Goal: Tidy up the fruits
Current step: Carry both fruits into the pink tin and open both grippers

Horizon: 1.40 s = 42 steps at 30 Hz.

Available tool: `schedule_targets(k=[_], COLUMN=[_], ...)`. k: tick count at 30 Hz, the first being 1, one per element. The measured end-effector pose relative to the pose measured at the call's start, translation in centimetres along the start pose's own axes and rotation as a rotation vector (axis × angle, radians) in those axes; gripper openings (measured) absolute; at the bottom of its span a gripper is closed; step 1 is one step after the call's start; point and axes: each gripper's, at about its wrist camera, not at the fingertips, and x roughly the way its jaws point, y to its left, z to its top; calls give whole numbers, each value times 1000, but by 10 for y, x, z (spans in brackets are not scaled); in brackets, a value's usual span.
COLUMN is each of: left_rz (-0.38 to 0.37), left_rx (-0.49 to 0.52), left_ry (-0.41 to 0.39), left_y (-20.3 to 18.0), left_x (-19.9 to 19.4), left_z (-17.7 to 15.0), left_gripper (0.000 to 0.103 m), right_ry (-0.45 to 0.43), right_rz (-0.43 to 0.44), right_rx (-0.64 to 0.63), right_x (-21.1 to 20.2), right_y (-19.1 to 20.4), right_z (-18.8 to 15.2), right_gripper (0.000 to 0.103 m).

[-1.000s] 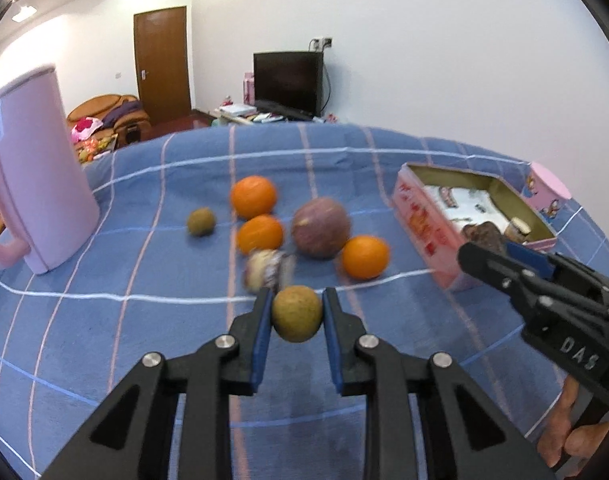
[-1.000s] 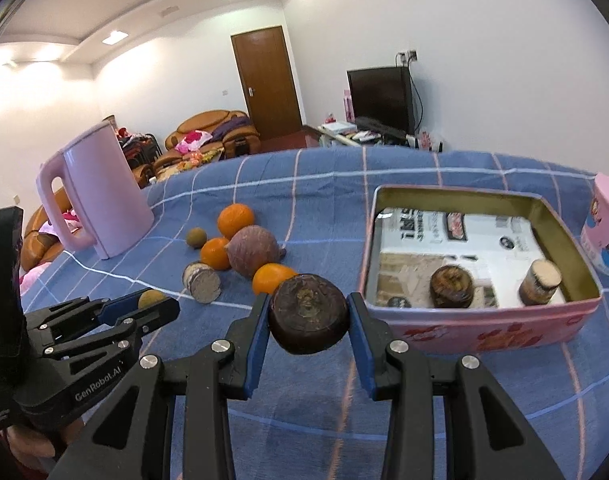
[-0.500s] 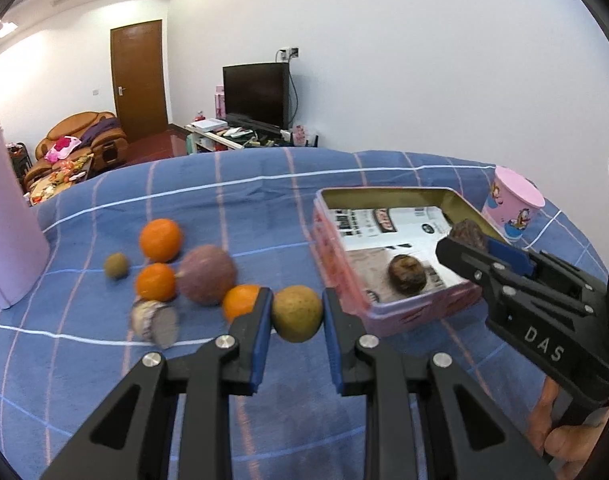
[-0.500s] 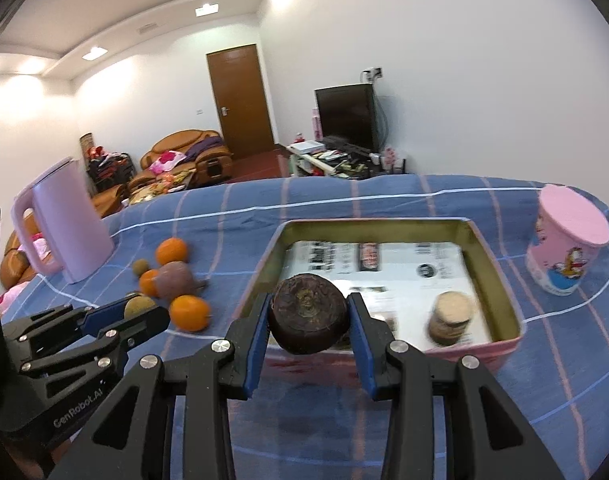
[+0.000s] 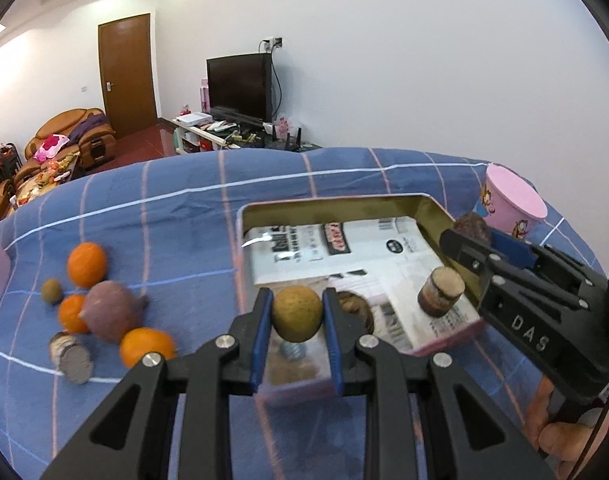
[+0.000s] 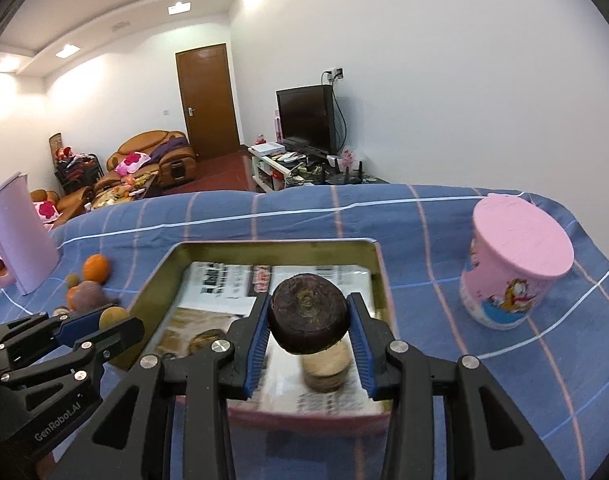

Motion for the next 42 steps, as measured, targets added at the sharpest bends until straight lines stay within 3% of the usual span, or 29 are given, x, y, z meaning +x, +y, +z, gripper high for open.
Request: schedule_targets(k=[16, 24, 28, 35, 36, 38, 39, 41, 42], left_rz=[103, 114, 121, 110, 110, 122, 132, 136, 137], left_rx=[-13, 3, 5, -4, -5, 6, 15, 26, 28], left_ry=[64, 76, 74, 64, 54, 30, 11, -39, -53], left_y=[-19, -22, -26, -26, -26, -28, -30, -34, -34], left_x=[53, 58, 61, 55, 52, 45, 41, 30, 26], left_z=[19, 16, 17, 14, 13, 13, 12, 12, 13], left_gripper=[26, 26, 26, 28, 34, 60, 80, 89, 93], right_ry=[109, 107, 94, 15, -2, -41, -56, -95, -112], right_rz=[58, 77, 92, 82, 73, 38, 26, 1, -7], right_rx=[-47, -35, -20, 24, 30, 40, 46, 66, 74], right_x=[41, 38, 34, 16, 12, 4, 1, -6, -9], right_y=[-8, -11, -12, -20, -21, -24, -26, -30, -32], right_z=[7, 6, 6, 9, 10, 11, 11, 12, 12], right_gripper=[40, 41, 53, 55, 55, 59, 62, 72, 73])
